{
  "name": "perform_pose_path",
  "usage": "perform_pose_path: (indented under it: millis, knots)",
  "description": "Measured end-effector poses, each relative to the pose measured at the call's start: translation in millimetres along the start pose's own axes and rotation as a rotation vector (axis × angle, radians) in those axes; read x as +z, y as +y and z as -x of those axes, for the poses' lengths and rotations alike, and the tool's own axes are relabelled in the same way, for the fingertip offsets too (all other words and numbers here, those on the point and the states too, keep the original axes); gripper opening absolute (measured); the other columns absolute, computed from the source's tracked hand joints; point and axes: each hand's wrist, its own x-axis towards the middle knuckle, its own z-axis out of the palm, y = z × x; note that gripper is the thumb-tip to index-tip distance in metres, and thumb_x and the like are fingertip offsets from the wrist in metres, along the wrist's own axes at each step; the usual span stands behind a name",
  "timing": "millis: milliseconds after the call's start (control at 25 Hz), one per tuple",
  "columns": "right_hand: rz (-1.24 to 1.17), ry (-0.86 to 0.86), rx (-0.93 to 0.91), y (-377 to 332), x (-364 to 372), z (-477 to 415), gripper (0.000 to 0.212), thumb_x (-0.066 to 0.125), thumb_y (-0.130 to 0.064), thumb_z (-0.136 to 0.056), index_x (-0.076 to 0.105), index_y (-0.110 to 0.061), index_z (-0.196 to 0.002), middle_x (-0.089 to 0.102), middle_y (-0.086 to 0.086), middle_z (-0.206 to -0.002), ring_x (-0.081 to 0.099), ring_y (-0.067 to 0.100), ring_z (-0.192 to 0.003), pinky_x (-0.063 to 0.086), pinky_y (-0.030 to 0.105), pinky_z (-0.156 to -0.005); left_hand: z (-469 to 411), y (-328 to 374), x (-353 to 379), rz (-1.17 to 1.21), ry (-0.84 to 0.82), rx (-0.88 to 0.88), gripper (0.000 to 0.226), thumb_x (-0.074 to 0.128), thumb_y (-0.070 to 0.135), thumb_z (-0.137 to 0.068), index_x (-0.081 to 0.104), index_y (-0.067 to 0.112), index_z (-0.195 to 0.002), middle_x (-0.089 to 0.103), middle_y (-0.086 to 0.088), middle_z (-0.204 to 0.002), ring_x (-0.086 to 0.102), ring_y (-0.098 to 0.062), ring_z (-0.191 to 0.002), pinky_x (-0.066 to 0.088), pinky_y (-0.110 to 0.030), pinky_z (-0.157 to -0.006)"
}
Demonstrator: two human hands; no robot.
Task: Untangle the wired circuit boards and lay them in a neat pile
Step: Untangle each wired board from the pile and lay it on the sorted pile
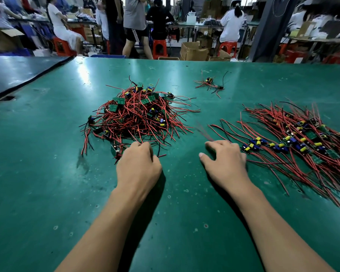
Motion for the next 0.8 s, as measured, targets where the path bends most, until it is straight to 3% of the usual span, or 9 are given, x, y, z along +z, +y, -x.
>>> perform_pose_path:
  millis: [120,280,400,520,600,680,800]
  knots:
    - [0.064,-0.014,0.115,7,-2,-4,0.064,0.054,-0.056,-0.092,0.044,-0.028,-0.148,0.032,0.006,-0.159,0.025,0.029,-0.143,0.020,0.044,-0.113,2,5,2,0.029,-0.022,0.086,0.018,0.051,0.027,-0.091,0.062,0.013,-0.092,0.058,-0.006,-0.095,0.056,-0.029,-0.093,0.050,-0.038,-0.077]
    - [0.055,-0.048,0.055,3,1,-3,0.066,0.053,-0.056,-0.093,0.039,-0.027,-0.151,0.020,0.011,-0.164,0.017,0.026,-0.149,0.015,0.044,-0.117,3,9,6,0.054,-0.094,0.223,0.015,0.053,0.023,-0.092,0.061,0.010,-0.091,0.060,-0.007,-0.094,0.055,-0.029,-0.093,0.047,-0.041,-0.079]
    - [-0.028,-0.061,-0.064,-6,2,1,0.058,0.058,-0.049,-0.093,0.049,-0.026,-0.146,0.027,0.009,-0.162,0.022,0.022,-0.149,0.018,0.039,-0.118,9,17,12,0.205,-0.085,0.387,0.009,0.058,0.015,-0.089,0.062,0.008,-0.087,0.065,-0.009,-0.088,0.057,-0.029,-0.088,0.045,-0.041,-0.078]
    - [-0.141,-0.081,-0.185,-13,2,5,0.043,0.065,-0.036,-0.092,0.065,-0.021,-0.132,0.048,0.008,-0.150,0.038,0.021,-0.141,0.026,0.037,-0.117,16,28,17,0.405,-0.064,0.473,0.006,0.061,0.006,-0.085,0.067,0.007,-0.086,0.070,-0.008,-0.083,0.062,-0.025,-0.080,0.046,-0.033,-0.075]
    - [-0.196,-0.077,-0.225,-15,0,7,0.034,0.068,-0.032,-0.090,0.072,-0.021,-0.122,0.059,0.004,-0.140,0.046,0.020,-0.135,0.030,0.037,-0.115,17,30,19,0.457,0.004,0.456,0.010,0.063,0.004,-0.083,0.069,0.008,-0.090,0.070,-0.006,-0.086,0.062,-0.022,-0.081,0.046,-0.030,-0.076]
    - [-0.280,-0.087,-0.244,-16,-3,9,0.032,0.073,-0.040,-0.085,0.075,-0.025,-0.113,0.063,-0.001,-0.133,0.048,0.018,-0.131,0.032,0.039,-0.113,12,23,18,0.398,0.135,0.350,0.016,0.063,0.006,-0.079,0.069,0.010,-0.093,0.067,-0.005,-0.091,0.060,-0.024,-0.086,0.046,-0.033,-0.080]
    - [-0.262,-0.219,-0.311,-17,-5,13,0.056,0.076,-0.063,-0.069,0.072,-0.036,-0.118,0.058,-0.010,-0.131,0.041,0.010,-0.130,0.027,0.035,-0.114,0,7,13,0.331,0.255,0.167,0.024,0.060,0.002,-0.074,0.070,0.009,-0.095,0.065,-0.007,-0.095,0.057,-0.027,-0.094,0.046,-0.038,-0.085]
